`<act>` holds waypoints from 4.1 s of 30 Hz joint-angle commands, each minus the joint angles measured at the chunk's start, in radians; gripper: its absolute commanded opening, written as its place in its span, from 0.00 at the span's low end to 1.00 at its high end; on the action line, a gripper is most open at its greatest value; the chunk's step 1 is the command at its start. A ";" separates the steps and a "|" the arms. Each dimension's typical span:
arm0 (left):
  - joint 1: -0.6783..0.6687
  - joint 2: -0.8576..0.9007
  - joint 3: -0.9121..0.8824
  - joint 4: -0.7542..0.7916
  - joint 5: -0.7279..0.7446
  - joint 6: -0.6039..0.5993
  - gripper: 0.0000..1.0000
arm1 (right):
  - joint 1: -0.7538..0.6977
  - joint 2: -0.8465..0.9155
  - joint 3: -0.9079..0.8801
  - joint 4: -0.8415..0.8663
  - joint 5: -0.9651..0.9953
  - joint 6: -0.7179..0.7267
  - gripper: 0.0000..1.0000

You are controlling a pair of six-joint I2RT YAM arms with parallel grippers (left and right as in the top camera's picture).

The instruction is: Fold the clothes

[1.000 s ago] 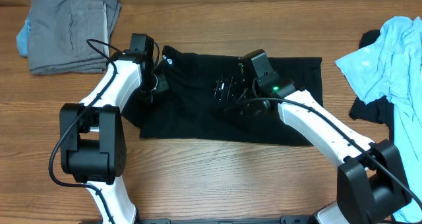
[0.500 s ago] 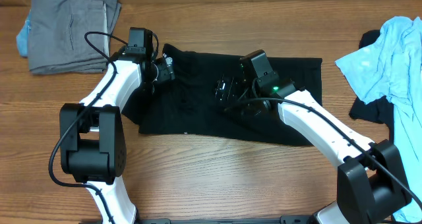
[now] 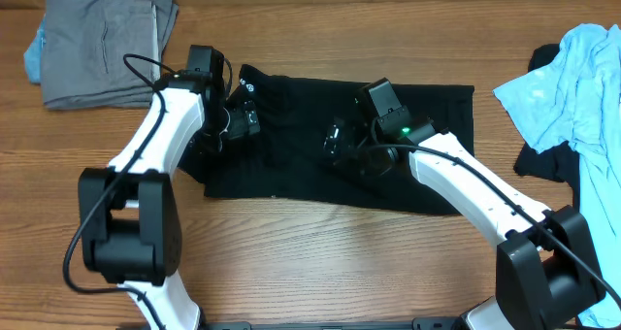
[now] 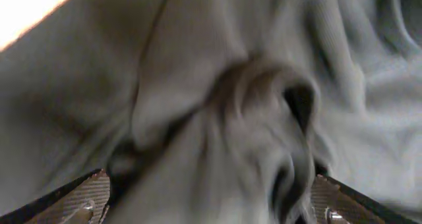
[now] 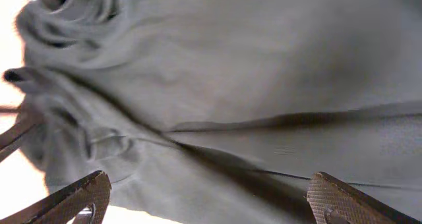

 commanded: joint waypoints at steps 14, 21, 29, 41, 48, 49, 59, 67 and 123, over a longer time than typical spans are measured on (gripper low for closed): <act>-0.209 -0.010 0.008 -0.051 0.006 -0.182 0.97 | -0.062 0.003 0.007 -0.066 0.076 0.030 1.00; -0.201 0.077 0.008 -0.007 0.007 -0.195 0.95 | -0.062 0.003 0.007 -0.089 0.087 0.029 1.00; -0.201 0.106 0.018 0.028 0.003 -0.198 0.46 | -0.062 0.003 0.007 -0.090 0.100 0.030 1.00; -0.204 0.101 0.120 -0.052 -0.001 -0.168 0.50 | -0.062 0.003 0.007 -0.099 0.113 0.029 1.00; -0.204 0.101 0.104 -0.092 -0.001 -0.168 0.54 | -0.061 0.003 0.007 -0.108 0.113 0.030 1.00; -0.204 0.102 0.099 -0.092 -0.001 -0.170 0.54 | -0.061 0.003 0.007 -0.108 0.113 0.030 1.00; -0.204 0.102 0.090 -0.074 0.000 -0.183 0.17 | -0.061 0.003 0.007 -0.113 0.112 0.030 1.00; -0.204 0.102 0.088 -0.080 0.000 -0.183 0.16 | -0.061 0.003 0.007 -0.113 0.111 0.030 1.00; -0.156 0.285 0.328 0.245 0.079 -0.281 1.00 | -0.507 0.003 0.140 -0.117 -0.227 -0.289 1.00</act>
